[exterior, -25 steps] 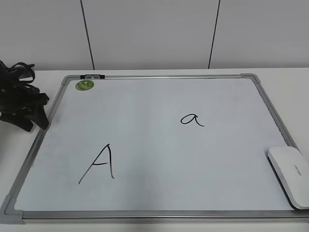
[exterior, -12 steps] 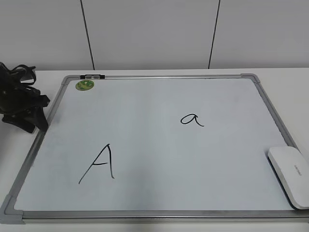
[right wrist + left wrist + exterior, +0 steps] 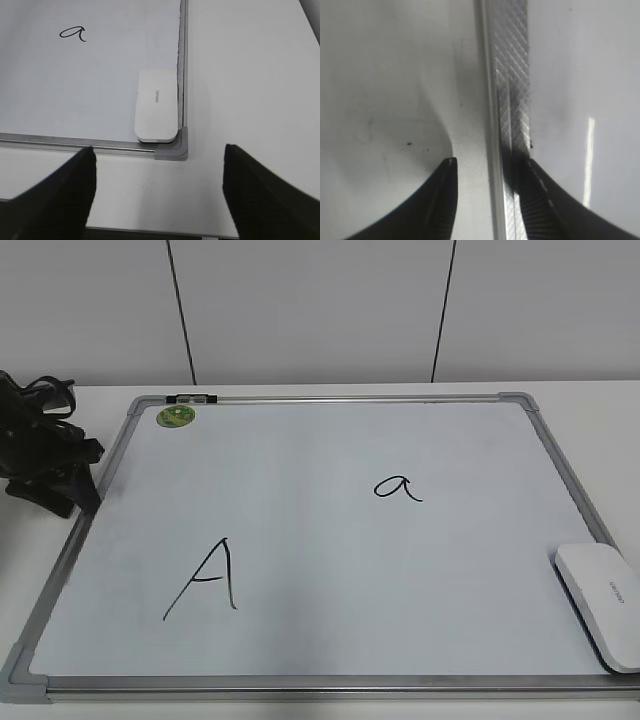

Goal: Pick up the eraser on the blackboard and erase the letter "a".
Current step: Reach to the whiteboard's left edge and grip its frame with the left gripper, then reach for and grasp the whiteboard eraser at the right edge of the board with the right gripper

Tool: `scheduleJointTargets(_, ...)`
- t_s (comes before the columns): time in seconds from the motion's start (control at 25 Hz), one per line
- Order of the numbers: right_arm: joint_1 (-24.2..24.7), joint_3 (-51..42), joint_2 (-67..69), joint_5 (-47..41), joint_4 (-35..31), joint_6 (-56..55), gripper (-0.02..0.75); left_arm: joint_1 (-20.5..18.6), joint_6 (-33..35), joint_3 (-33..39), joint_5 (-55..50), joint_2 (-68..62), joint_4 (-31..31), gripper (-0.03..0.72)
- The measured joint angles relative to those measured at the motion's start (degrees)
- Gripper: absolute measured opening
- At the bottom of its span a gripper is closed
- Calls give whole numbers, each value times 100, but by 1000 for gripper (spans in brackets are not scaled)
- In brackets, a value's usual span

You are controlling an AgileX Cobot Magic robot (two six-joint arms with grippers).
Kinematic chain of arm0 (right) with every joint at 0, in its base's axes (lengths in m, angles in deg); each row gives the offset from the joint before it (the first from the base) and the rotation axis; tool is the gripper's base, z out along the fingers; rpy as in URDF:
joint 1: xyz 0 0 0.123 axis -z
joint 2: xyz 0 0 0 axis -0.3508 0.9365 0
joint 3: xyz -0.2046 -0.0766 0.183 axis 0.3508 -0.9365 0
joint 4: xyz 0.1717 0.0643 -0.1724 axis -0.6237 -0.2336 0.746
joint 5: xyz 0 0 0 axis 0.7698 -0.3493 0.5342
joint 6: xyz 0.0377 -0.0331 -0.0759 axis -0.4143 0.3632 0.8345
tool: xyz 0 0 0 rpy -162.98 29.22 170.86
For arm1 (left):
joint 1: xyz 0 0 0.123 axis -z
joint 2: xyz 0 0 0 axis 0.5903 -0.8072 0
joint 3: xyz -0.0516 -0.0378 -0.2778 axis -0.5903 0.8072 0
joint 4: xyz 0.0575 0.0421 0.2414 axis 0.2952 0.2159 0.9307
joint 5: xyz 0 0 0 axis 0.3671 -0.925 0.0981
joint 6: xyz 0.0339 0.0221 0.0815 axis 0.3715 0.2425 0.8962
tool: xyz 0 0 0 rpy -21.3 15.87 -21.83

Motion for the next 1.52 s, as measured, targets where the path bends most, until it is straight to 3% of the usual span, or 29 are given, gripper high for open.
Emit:
scheduleJointTargets(0.24, 0, 0, 0, 0, 0, 0, 587, 0, 0, -51, -87, -57, -70, 226)
scheduleJointTargets(0.48, 0, 0, 0, 0, 0, 0, 587, -4, 0, -64, -151, -57, -142, 43)
scheduleJointTargets(0.88, 0, 266, 200, 0, 0, 0, 587, -13, -11, -64, -161, -57, -164, 34)
scheduleJointTargets(1.28, 0, 1163, 2664, 528, -113, -12, 587, -13, -11, -64, -173, -57, -164, 33)
scheduleJointTargets(1.52, 0, 1507, 4210, 310, -291, 1, 587, -13, -11, -64, -173, -57, -164, 33)
